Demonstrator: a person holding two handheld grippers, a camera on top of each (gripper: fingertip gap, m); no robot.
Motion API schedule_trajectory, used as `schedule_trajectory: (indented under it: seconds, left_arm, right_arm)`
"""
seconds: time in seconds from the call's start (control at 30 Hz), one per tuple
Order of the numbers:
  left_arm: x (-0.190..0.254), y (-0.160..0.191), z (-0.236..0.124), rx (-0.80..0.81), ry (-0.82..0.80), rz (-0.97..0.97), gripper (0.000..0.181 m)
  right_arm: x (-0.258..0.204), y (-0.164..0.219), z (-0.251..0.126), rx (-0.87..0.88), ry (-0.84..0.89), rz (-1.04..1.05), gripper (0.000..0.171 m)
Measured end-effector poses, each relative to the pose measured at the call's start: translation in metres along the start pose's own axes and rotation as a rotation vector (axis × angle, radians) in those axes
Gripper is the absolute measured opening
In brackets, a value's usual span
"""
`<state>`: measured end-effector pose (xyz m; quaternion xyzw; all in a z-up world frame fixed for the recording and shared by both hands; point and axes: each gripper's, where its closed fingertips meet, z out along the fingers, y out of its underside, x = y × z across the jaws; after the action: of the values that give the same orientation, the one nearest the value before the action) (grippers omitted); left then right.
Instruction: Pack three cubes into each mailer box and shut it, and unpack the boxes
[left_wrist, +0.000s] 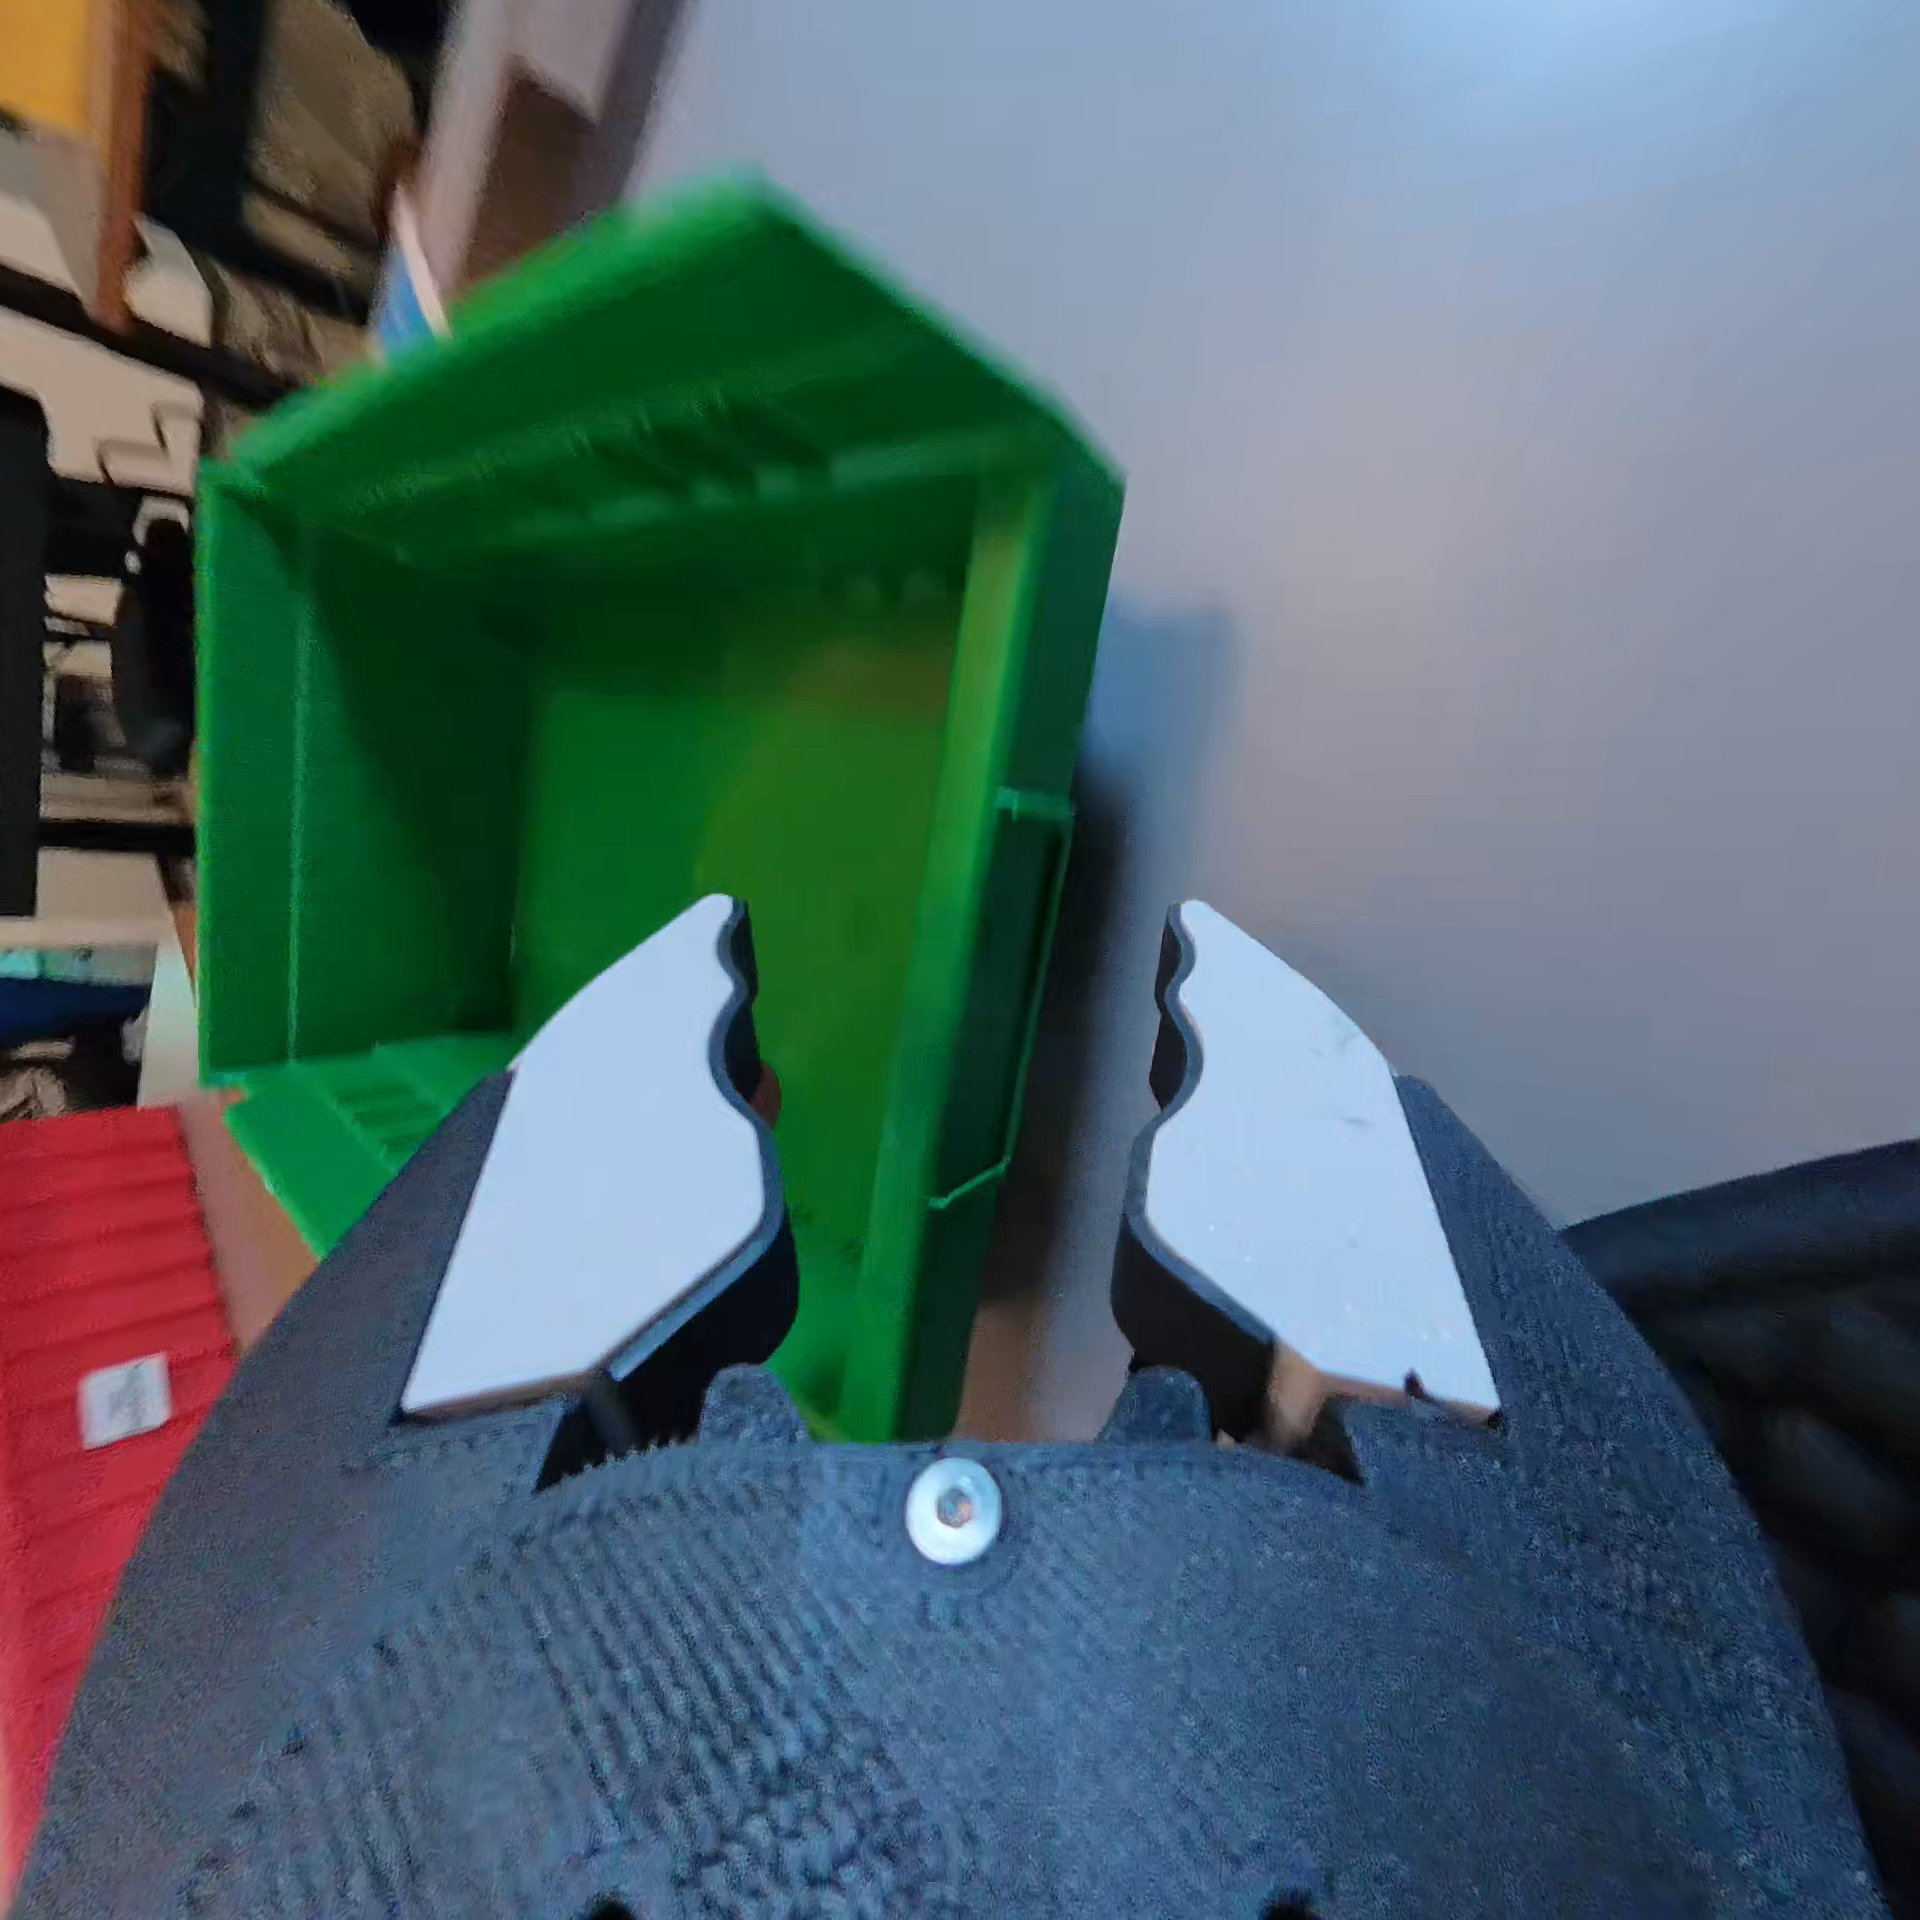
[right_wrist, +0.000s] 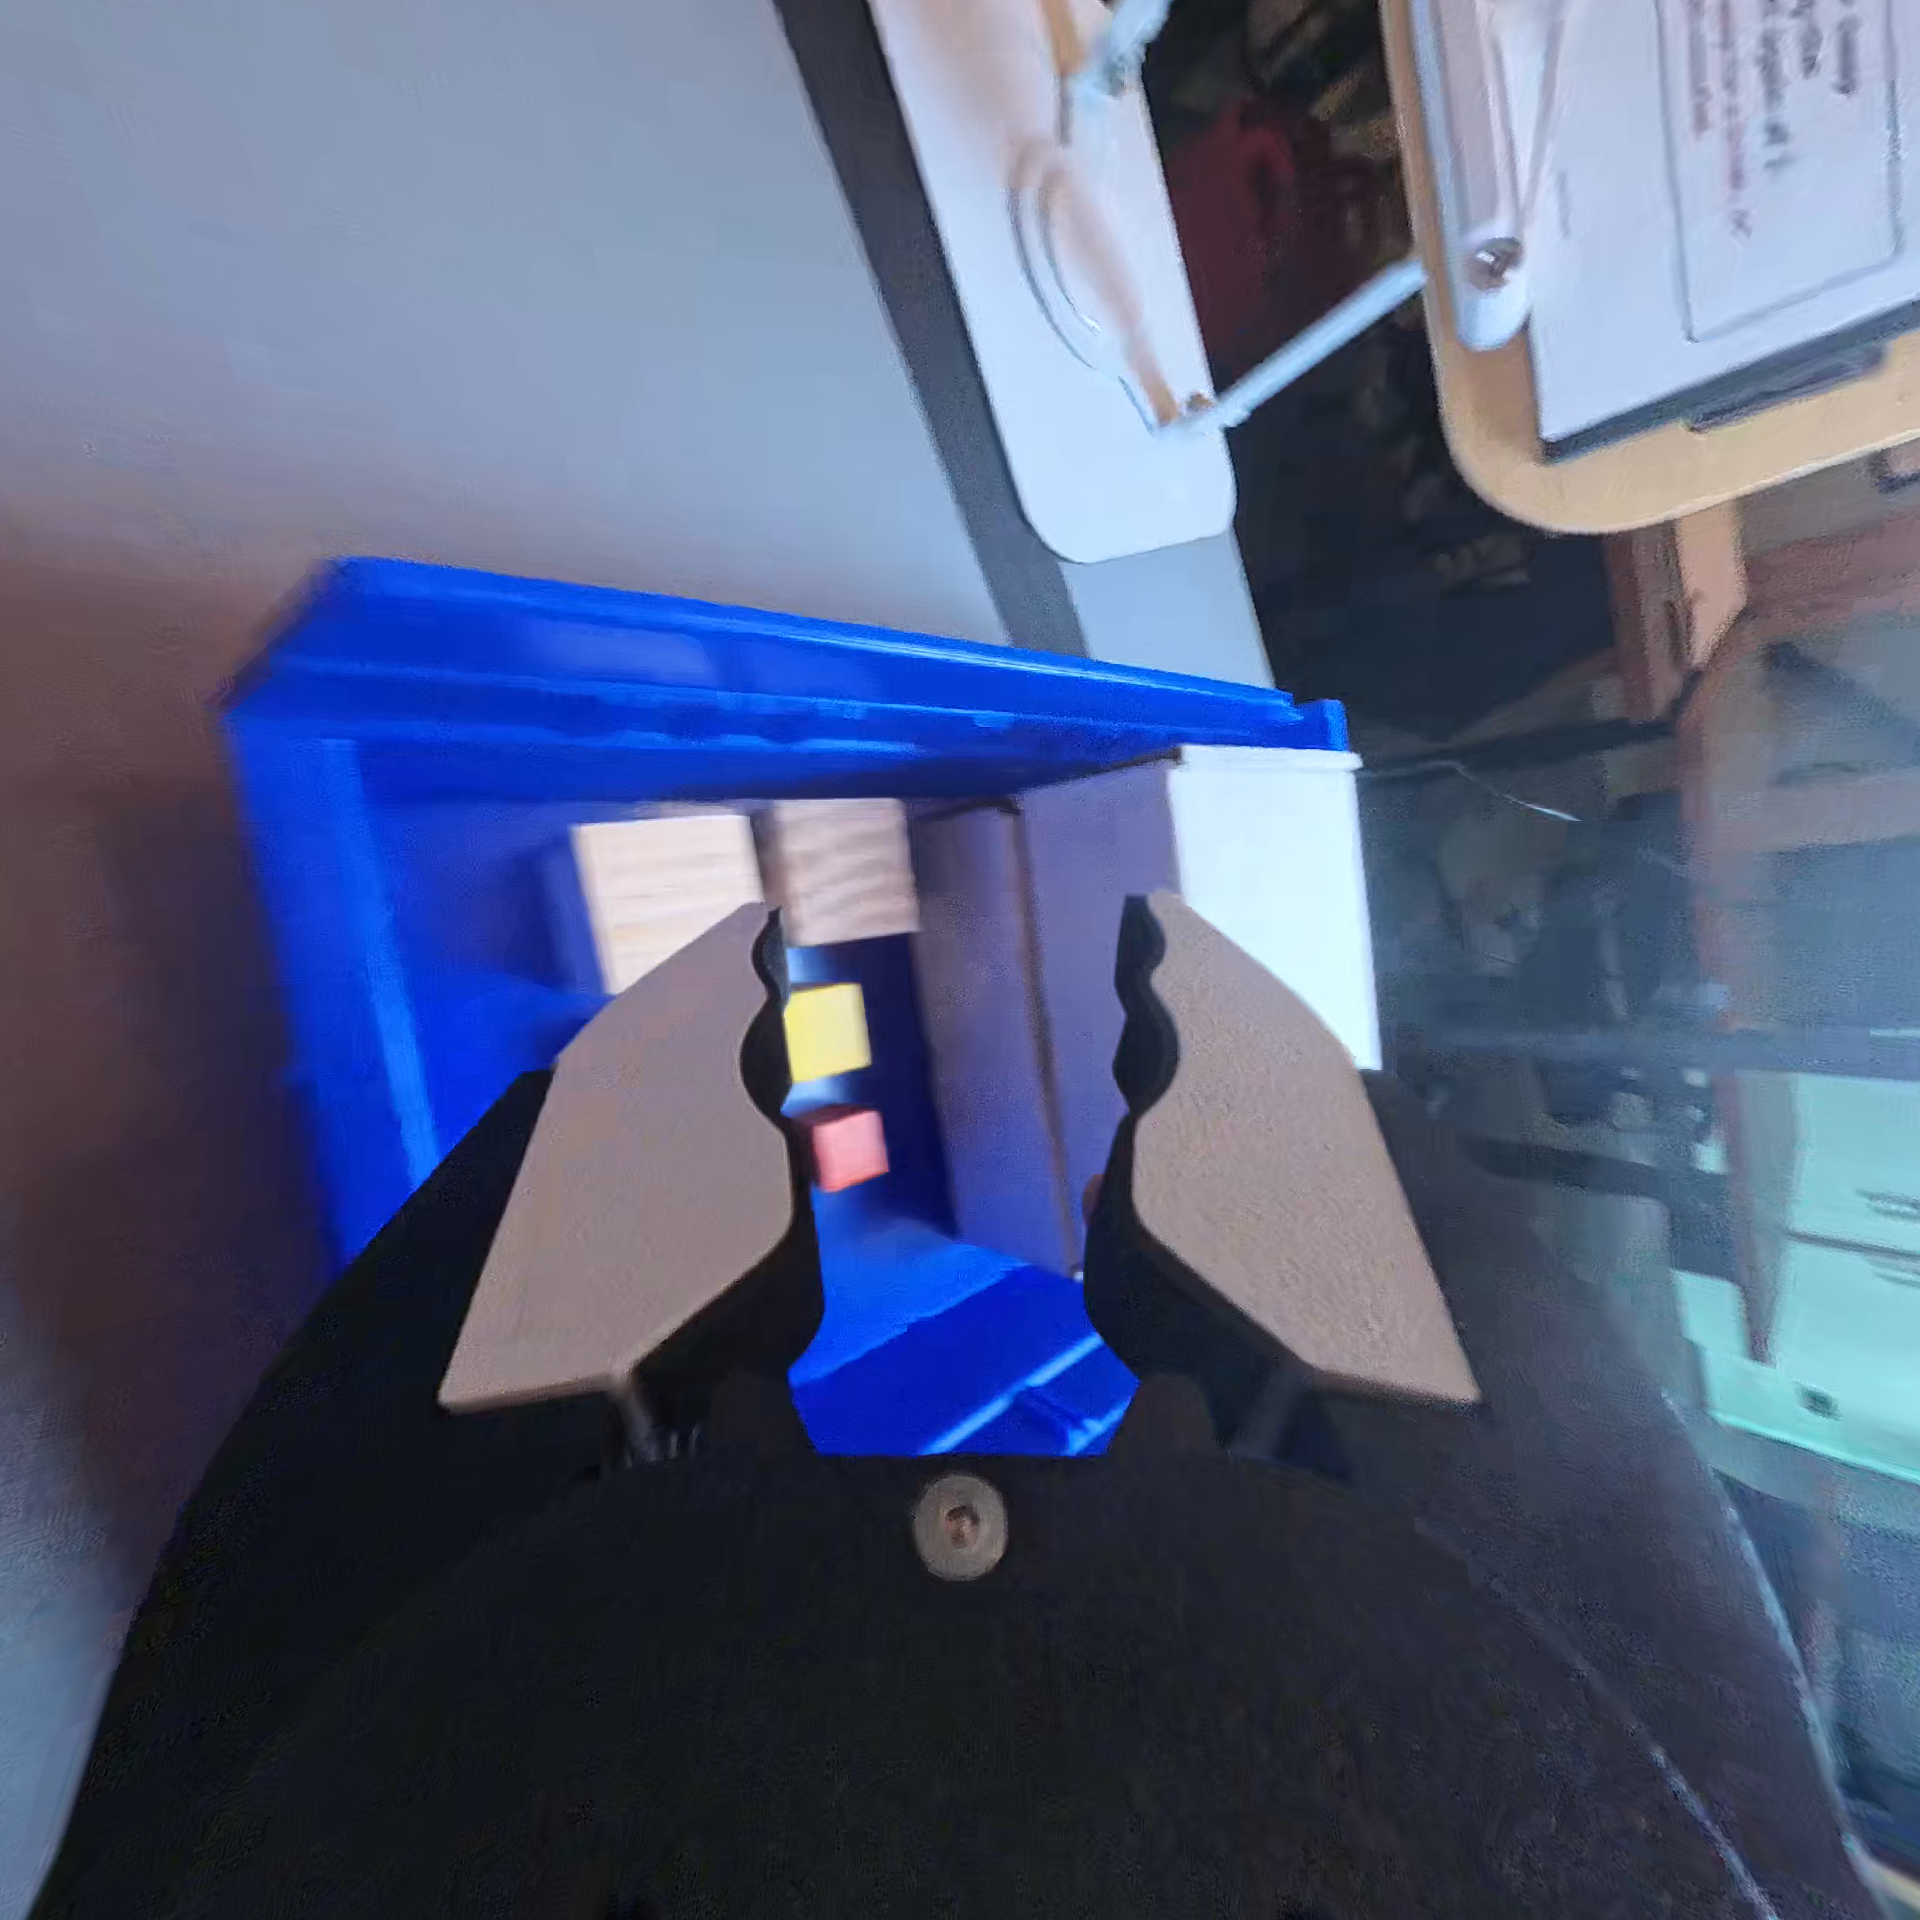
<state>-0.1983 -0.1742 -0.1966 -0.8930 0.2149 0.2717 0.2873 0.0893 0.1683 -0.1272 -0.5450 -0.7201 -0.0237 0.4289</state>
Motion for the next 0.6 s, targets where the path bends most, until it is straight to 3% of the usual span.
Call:
schedule_trajectory:
  seconds: [0.03, 0.1, 0.17, 0.33, 0.4, 0.6]
  left_arm:
    - [-0.003, 0.013, 0.008, -0.064, -0.016, 0.032, 0.073]
    - [-0.008, 0.029, 0.023, -0.133, -0.061, 0.105, 0.053]
    - [-0.002, 0.024, 0.037, -0.085, -0.07, 0.162, 0.033]
    - [0.013, -0.016, 0.044, 0.035, -0.071, 0.258, 0.032]
    - [0.03, -0.039, 0.042, 0.119, -0.024, 0.323, 0.031]
    - [0.069, -0.113, 0.05, 0.305, 0.057, 0.467, 0.032]
  right_arm:
    - [-0.021, -0.004, -0.01, 0.014, -0.062, 0.022, 0.061]
    - [-0.065, -0.002, -0.025, -0.015, -0.207, 0.034, 0.06]
    - [-0.096, 0.013, -0.03, -0.103, -0.267, -0.02, 0.057]
    - [-0.114, 0.051, -0.002, -0.253, -0.218, -0.122, 0.049]
    - [-0.118, 0.047, 0.009, -0.222, -0.178, -0.188, 0.031]
    - [-0.135, 0.023, 0.006, -0.199, -0.081, -0.352, 0.034]
